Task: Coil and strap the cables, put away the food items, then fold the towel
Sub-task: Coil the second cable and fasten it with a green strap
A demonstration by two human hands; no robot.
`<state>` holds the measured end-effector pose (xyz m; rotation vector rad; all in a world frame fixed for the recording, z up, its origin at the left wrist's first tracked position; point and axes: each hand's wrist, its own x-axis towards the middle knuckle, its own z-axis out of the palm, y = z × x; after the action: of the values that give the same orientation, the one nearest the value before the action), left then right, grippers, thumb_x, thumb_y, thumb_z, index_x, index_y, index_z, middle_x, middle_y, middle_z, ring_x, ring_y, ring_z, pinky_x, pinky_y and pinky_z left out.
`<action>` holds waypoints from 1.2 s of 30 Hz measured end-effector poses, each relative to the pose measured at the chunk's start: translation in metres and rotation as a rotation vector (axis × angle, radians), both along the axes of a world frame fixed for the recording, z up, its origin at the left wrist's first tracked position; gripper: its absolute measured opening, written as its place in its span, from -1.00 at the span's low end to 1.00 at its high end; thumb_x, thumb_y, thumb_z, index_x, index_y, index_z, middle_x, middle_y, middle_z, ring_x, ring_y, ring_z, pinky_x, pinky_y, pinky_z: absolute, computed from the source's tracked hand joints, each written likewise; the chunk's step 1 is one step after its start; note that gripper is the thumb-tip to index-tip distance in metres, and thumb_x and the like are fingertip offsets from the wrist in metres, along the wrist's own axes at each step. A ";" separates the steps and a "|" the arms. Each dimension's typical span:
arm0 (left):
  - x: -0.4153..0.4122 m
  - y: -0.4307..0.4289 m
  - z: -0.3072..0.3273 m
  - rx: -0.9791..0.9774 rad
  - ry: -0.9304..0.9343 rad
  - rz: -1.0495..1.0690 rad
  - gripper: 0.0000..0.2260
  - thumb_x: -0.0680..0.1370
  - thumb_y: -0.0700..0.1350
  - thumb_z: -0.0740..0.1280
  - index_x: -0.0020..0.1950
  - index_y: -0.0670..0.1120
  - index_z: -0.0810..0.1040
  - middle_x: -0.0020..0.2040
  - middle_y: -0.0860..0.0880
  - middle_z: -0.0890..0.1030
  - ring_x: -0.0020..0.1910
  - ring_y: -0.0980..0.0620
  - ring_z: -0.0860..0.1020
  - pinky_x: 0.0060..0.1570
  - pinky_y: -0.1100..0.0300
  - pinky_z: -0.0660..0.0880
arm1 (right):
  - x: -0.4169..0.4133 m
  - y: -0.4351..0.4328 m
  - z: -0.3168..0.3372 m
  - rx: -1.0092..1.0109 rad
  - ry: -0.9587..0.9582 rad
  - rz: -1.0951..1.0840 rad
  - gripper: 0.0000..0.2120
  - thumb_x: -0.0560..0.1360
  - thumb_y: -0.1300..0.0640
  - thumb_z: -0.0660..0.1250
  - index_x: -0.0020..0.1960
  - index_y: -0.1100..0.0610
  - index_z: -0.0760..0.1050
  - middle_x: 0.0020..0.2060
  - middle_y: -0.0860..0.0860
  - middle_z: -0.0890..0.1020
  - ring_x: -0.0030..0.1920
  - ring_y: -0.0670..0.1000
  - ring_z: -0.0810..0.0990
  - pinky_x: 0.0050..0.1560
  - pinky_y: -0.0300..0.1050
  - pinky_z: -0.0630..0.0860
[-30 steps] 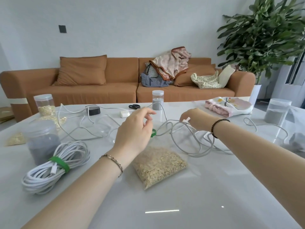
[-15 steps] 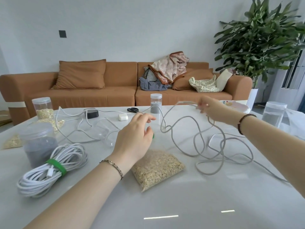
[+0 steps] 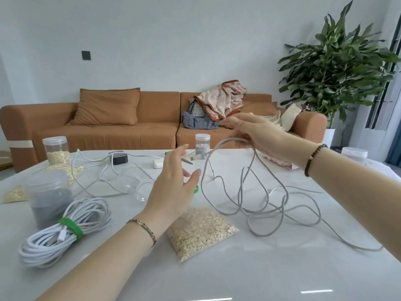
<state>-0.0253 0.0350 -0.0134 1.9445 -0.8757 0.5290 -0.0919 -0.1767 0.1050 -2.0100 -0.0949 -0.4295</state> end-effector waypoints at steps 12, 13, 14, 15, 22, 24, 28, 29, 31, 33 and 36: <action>-0.002 -0.004 0.003 -0.081 0.034 -0.123 -0.78 0.62 -0.08 0.37 0.20 0.16 0.46 -0.02 0.14 0.54 -0.23 0.07 0.62 -0.15 0.03 0.61 | -0.009 0.008 -0.013 0.141 0.134 0.151 -0.71 0.70 0.15 0.14 0.30 0.25 0.51 -0.07 0.18 0.69 -0.13 0.13 0.64 -0.17 -0.14 0.53; -0.001 -0.003 0.004 -0.084 0.029 -0.116 -0.82 0.62 -0.08 0.37 0.19 0.12 0.49 -0.02 0.12 0.55 -0.24 0.08 0.62 -0.17 0.07 0.61 | -0.009 0.004 -0.014 0.116 0.145 0.129 -0.72 0.69 0.15 0.17 0.29 0.23 0.53 -0.04 0.18 0.69 -0.10 0.13 0.66 -0.14 -0.12 0.57; -0.001 -0.003 0.005 -0.095 0.032 -0.114 -0.84 0.62 -0.08 0.37 0.17 0.09 0.52 -0.03 0.10 0.56 -0.25 0.09 0.62 -0.20 0.13 0.60 | -0.010 0.000 -0.017 0.090 0.155 0.107 -0.75 0.67 0.16 0.20 0.27 0.22 0.54 0.01 0.18 0.69 -0.10 0.12 0.66 -0.12 -0.11 0.58; -0.001 -0.003 0.006 -0.112 0.044 -0.118 -0.86 0.61 -0.08 0.38 0.16 0.06 0.54 -0.03 0.07 0.57 -0.26 0.09 0.61 -0.23 0.19 0.58 | -0.010 -0.003 -0.019 0.065 0.165 0.090 -0.77 0.66 0.17 0.23 0.25 0.22 0.55 0.04 0.19 0.70 -0.12 0.11 0.65 -0.10 -0.09 0.58; -0.001 -0.003 0.007 -0.237 0.143 -0.217 -0.88 0.60 -0.14 0.39 0.12 0.01 0.62 0.08 0.10 0.64 -0.03 0.11 0.64 -0.06 0.15 0.63 | -0.015 -0.012 -0.027 0.249 0.131 0.034 -0.85 0.64 0.25 0.27 0.11 0.19 0.60 -0.13 0.15 0.69 -0.23 -0.01 0.51 -0.14 -0.14 0.42; -0.003 -0.004 0.008 -0.300 0.143 -0.200 -0.92 0.61 -0.19 0.39 0.06 -0.04 0.63 0.09 0.05 0.65 0.02 0.18 0.63 -0.08 0.28 0.60 | -0.017 -0.013 -0.023 0.337 0.095 -0.005 -0.84 0.63 0.25 0.28 0.15 0.19 0.59 -0.15 0.10 0.69 -0.20 0.00 0.55 -0.07 -0.11 0.48; 0.000 -0.001 0.009 -0.310 0.083 -0.089 -0.83 0.56 -0.31 0.38 -0.02 -0.04 0.63 0.05 0.06 0.61 0.07 0.24 0.57 -0.01 0.40 0.52 | -0.019 -0.015 -0.006 0.308 -0.085 -0.214 -0.88 0.63 0.21 0.30 0.09 0.13 0.61 -0.17 0.01 0.72 -0.15 -0.04 0.59 -0.03 -0.16 0.46; 0.002 0.000 0.009 -0.303 0.081 -0.057 -0.81 0.56 -0.32 0.38 -0.04 -0.02 0.62 0.04 0.07 0.60 0.07 0.24 0.56 -0.01 0.42 0.50 | -0.019 -0.016 0.001 0.239 -0.150 -0.297 -0.88 0.63 0.19 0.30 0.09 0.11 0.62 -0.16 -0.02 0.73 -0.10 -0.08 0.62 -0.03 -0.22 0.42; 0.008 0.003 0.008 -0.282 0.107 0.003 -0.80 0.56 -0.32 0.37 -0.05 0.00 0.61 0.06 0.10 0.58 0.04 0.23 0.56 -0.09 0.49 0.44 | -0.019 -0.017 0.016 0.113 -0.268 -0.412 -0.86 0.63 0.17 0.30 0.09 0.10 0.64 -0.17 -0.07 0.74 -0.04 -0.18 0.64 -0.09 -0.34 0.37; 0.016 0.006 0.006 -0.217 0.151 0.059 -0.78 0.56 -0.30 0.38 0.01 0.04 0.61 0.12 0.11 0.54 0.04 0.19 0.57 -0.09 0.50 0.41 | -0.020 -0.015 0.029 0.051 -0.351 -0.425 -0.86 0.63 0.17 0.31 0.08 0.10 0.65 -0.19 -0.10 0.73 -0.12 -0.27 0.64 -0.19 -0.41 0.40; 0.020 0.007 0.006 -0.165 0.246 0.042 -0.58 0.53 -0.32 0.39 0.24 0.13 0.53 0.25 0.12 0.46 0.17 0.12 0.52 0.17 0.24 0.47 | -0.021 -0.005 0.035 -0.076 -0.402 -0.346 -0.86 0.62 0.20 0.31 0.04 0.09 0.65 -0.20 -0.09 0.74 -0.17 -0.22 0.66 -0.13 -0.34 0.46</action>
<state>-0.0050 0.0422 -0.0075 1.8330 -0.6169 0.3650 -0.1128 -0.1813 0.1404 -1.9919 -0.0106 -1.0623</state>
